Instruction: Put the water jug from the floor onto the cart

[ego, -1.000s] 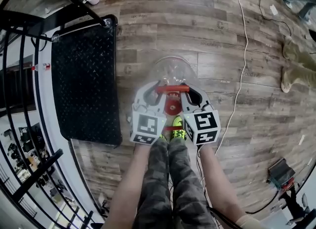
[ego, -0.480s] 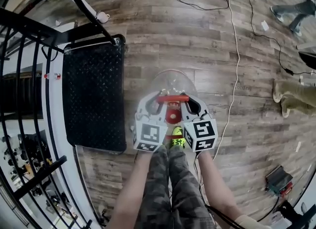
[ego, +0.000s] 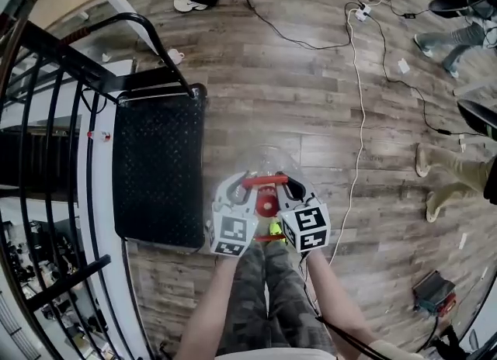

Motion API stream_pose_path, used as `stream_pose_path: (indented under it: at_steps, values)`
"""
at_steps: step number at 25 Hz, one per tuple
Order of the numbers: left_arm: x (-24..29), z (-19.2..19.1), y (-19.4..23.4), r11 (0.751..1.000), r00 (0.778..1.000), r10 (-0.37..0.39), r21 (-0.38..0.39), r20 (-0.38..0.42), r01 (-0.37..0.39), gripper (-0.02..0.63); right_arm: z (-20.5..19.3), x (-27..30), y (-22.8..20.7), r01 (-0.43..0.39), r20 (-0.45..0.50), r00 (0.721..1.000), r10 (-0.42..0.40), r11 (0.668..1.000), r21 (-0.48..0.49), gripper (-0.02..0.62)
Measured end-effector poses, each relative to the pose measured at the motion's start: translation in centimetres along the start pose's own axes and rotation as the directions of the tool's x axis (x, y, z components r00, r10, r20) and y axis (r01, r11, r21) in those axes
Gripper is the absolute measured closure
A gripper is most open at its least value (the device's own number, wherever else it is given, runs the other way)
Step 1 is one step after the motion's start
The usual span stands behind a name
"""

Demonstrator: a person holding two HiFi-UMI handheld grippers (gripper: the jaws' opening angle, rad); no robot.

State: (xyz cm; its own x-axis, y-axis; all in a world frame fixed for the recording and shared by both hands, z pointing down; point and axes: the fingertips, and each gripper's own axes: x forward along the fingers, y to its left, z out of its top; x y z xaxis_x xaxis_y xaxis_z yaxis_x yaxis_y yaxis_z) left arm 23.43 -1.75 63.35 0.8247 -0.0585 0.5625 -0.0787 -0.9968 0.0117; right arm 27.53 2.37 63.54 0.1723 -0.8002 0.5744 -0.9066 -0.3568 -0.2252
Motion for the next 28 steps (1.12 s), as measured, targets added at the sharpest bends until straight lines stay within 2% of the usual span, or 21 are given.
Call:
stream_pose_path:
  at_steps: [5,21,28]
  values:
    - [-3.3,1.7,-0.2,1.0,1.0,0.01,-0.004,-0.003,-0.01,0.529,1.8,-2.4,2.2,-0.017,0.0,1.0,0.017,1.0,-0.007,0.575]
    - [-8.9,8.1,-1.3,1.0,0.999,0.024,-0.013,0.027,-0.023,0.529,7.8,-8.2,4.7,-0.055,0.015,0.998,0.056,0.997,-0.057,0.575]
    - [-10.3,8.4,-0.6,0.999,0.999,0.021,-0.029,0.034,-0.02,0.529,8.6,-8.4,6.1,-0.054,0.009,0.998,0.055,0.996,-0.074,0.575]
